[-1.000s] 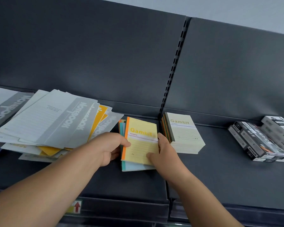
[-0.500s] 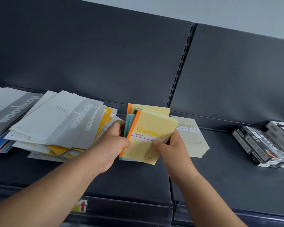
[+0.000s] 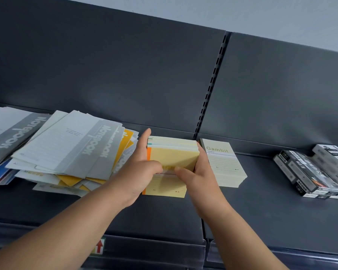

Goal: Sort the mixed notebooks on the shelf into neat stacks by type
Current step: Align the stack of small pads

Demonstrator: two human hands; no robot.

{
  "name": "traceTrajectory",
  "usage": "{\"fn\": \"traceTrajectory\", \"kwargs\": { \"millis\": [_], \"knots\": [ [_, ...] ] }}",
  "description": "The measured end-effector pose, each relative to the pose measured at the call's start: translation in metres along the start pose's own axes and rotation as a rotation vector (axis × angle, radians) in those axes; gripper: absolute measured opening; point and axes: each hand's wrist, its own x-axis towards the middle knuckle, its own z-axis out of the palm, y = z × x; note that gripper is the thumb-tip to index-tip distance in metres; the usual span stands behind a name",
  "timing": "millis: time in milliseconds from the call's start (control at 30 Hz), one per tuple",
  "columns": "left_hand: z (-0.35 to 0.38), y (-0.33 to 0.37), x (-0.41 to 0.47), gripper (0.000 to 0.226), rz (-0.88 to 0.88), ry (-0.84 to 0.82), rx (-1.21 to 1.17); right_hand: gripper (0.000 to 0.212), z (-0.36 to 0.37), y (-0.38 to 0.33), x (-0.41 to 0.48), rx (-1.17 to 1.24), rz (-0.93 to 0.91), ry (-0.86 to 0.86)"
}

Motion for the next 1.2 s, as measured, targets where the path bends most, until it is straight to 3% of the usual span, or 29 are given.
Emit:
{"fn": "traceTrajectory", "kwargs": {
  "millis": [133,267,433,567,667,833,1000,1200],
  "knots": [
    [-0.006,0.002,0.000,0.087,0.133,0.052,0.203,0.082,-0.010,-0.012,-0.002,-0.191,-0.040,0.050],
    [-0.012,0.005,0.005,0.066,0.207,0.028,0.395,0.067,-0.010,-0.014,-0.002,-0.431,-0.111,0.023],
    [-0.013,0.002,0.008,0.064,0.206,0.022,0.446,0.062,-0.011,-0.011,0.001,-0.445,-0.095,0.042],
    [-0.015,-0.013,0.010,0.072,0.124,0.038,0.373,0.062,-0.011,-0.002,0.005,-0.242,0.043,0.046],
    [-0.013,-0.026,0.010,0.042,0.083,0.052,0.460,0.037,-0.007,0.012,0.008,-0.257,0.105,0.032],
    [-0.009,-0.025,0.029,0.016,0.013,0.163,0.469,0.028,-0.005,0.019,0.027,-0.237,0.197,0.109],
    [-0.007,-0.022,0.067,0.021,-0.125,0.219,0.422,0.020,-0.002,0.013,0.059,-0.244,0.295,0.198],
    [0.005,-0.026,0.101,0.031,-0.279,0.239,0.483,0.025,0.003,0.021,0.082,-0.289,0.438,0.152]
  ]
}}
